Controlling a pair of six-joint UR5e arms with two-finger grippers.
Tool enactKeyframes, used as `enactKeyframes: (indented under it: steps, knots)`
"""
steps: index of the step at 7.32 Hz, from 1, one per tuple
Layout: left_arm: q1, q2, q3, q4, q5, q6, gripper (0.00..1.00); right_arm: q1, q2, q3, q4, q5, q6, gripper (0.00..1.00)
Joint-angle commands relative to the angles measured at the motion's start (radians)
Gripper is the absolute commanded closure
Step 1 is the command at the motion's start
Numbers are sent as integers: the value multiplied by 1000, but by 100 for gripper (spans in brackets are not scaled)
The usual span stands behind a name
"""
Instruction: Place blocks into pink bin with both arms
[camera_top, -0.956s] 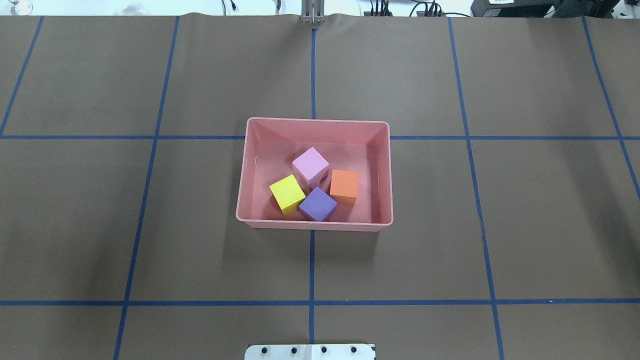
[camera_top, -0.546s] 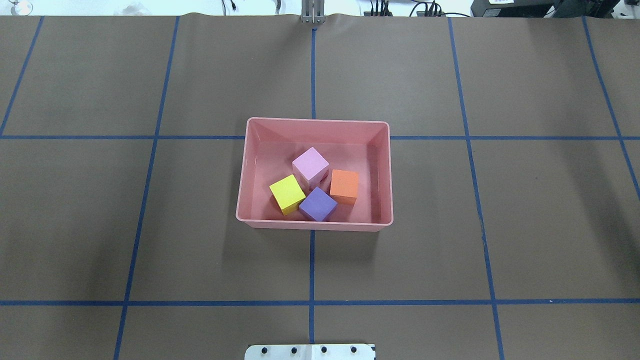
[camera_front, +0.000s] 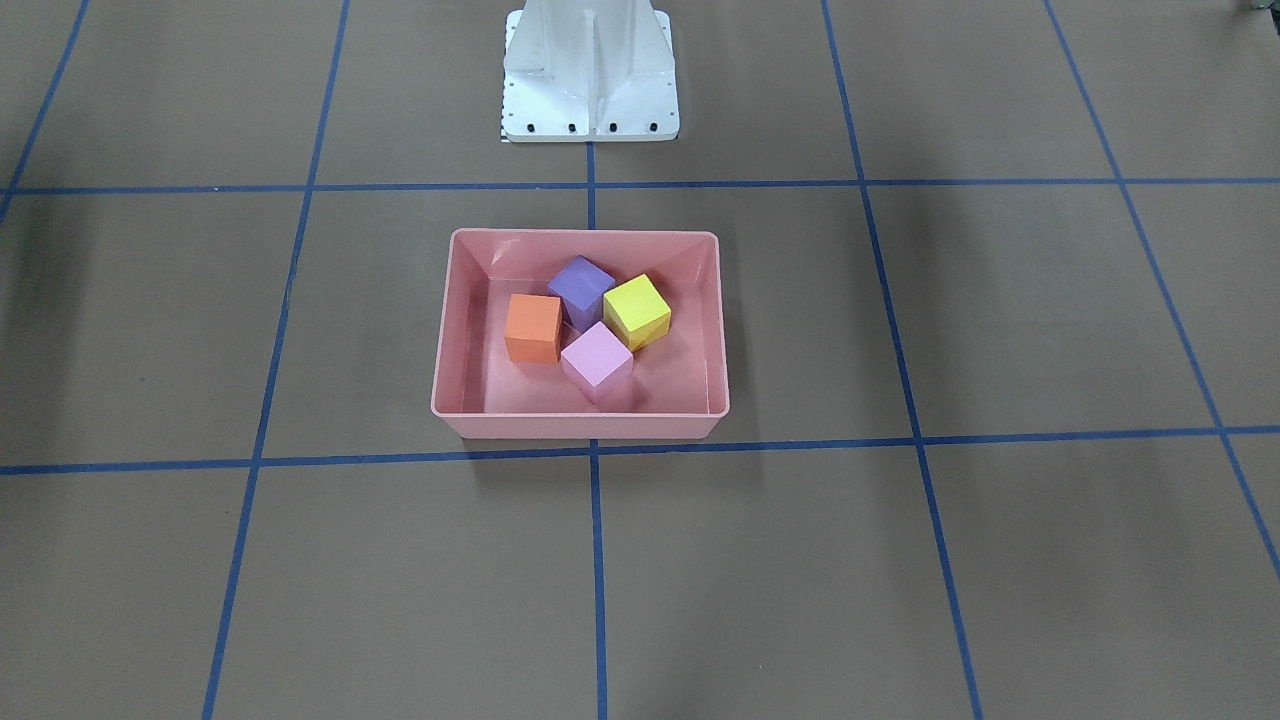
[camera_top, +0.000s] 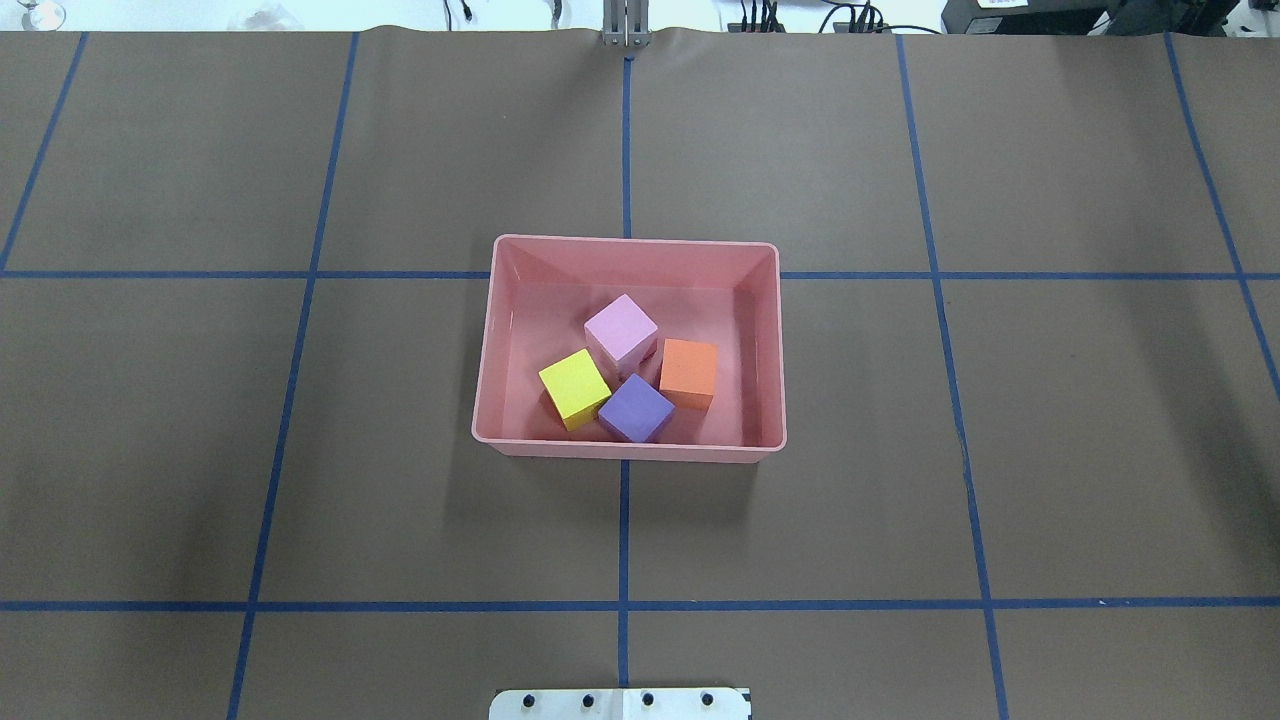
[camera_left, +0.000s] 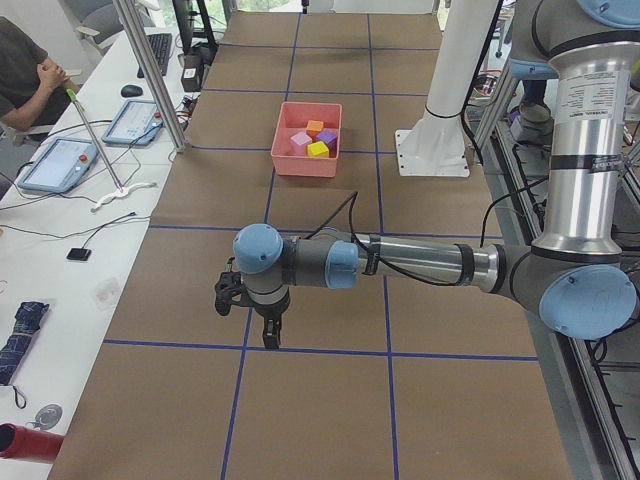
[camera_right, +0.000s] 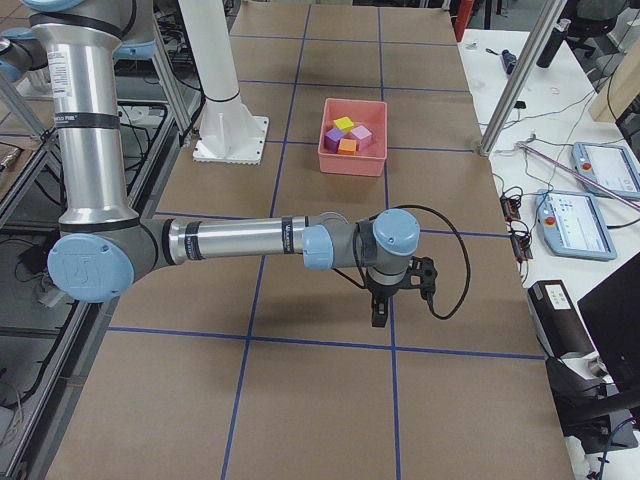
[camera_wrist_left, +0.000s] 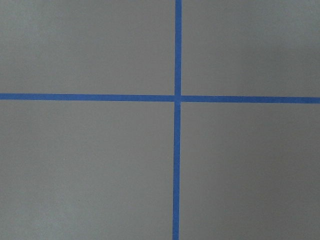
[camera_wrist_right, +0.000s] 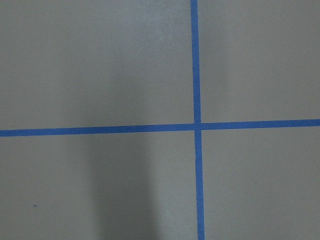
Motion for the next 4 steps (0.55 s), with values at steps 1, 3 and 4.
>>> enactKeyframes:
  steps: [1,3,4]
  knots:
    - [0,3,0,0,-1,0,0,0,0,0,0,0,0,0]
    - [0,3,-3,-3,-1,0,0,0,0,0,0,0,0,0]
    - [0,3,-3,-5,-1,0,0,0,0,-2,0,0,0,0]
